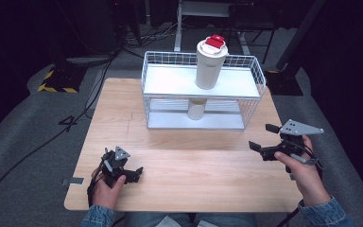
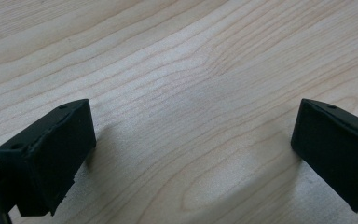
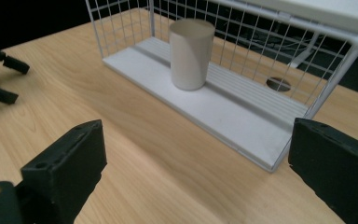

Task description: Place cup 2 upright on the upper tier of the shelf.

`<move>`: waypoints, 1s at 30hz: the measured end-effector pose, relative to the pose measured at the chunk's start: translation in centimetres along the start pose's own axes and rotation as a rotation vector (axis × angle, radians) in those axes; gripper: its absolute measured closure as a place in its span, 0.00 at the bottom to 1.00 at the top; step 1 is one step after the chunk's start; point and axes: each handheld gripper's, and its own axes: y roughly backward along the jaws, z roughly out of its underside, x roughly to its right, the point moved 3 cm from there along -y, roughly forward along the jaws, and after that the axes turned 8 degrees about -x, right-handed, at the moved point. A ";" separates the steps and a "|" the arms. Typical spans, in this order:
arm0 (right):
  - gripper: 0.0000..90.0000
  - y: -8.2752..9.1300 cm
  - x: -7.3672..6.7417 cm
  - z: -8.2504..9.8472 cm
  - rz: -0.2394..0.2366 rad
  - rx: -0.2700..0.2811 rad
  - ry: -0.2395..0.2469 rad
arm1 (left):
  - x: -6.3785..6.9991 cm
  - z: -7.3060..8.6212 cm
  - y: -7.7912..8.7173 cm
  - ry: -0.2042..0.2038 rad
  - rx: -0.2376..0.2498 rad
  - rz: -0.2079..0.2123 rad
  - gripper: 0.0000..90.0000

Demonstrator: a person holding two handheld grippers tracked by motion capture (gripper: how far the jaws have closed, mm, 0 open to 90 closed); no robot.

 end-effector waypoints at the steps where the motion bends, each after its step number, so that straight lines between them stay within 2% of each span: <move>1: 0.05 -0.1 0.0 0.4 -0.001 -0.009 0.003 | 0.0 0.0 0.0 0.000 -0.003 0.003 0.00; 7: 0.07 -0.8 -0.3 2.4 -0.015 -0.036 -0.002 | 0.0 0.0 0.0 -0.001 -0.004 0.003 0.00; 8: 0.07 -1.2 -0.4 3.3 0.000 -0.061 0.006 | 0.0 0.0 0.0 -0.001 -0.004 0.003 0.00; 10: 0.07 -1.4 -0.5 3.6 0.003 -0.069 0.006 | 0.0 0.0 0.0 0.000 -0.003 0.003 0.00; 15: 0.08 -2.7 -0.9 6.0 0.013 -0.084 -0.057 | 0.0 0.0 0.0 0.000 -0.004 0.003 0.00; 18: 0.08 -3.7 -1.0 7.4 0.003 -0.083 -0.111 | 0.0 0.0 0.0 0.000 -0.004 0.003 0.00; 22: 0.09 -4.9 -1.2 8.9 -0.006 -0.097 -0.132 | 0.0 0.0 0.0 0.000 -0.003 0.003 0.00; 24: 0.09 -5.3 -1.3 9.3 0.002 -0.101 -0.131 | 0.0 0.0 0.0 0.000 -0.003 0.003 0.00; 27: 0.09 -5.7 -1.4 9.7 0.005 -0.131 -0.104 | 0.0 0.0 0.0 0.000 -0.003 0.003 0.00; 30: 0.09 -5.8 -1.2 10.1 0.028 -0.145 -0.103 | 0.0 0.0 0.0 0.000 -0.004 0.004 0.00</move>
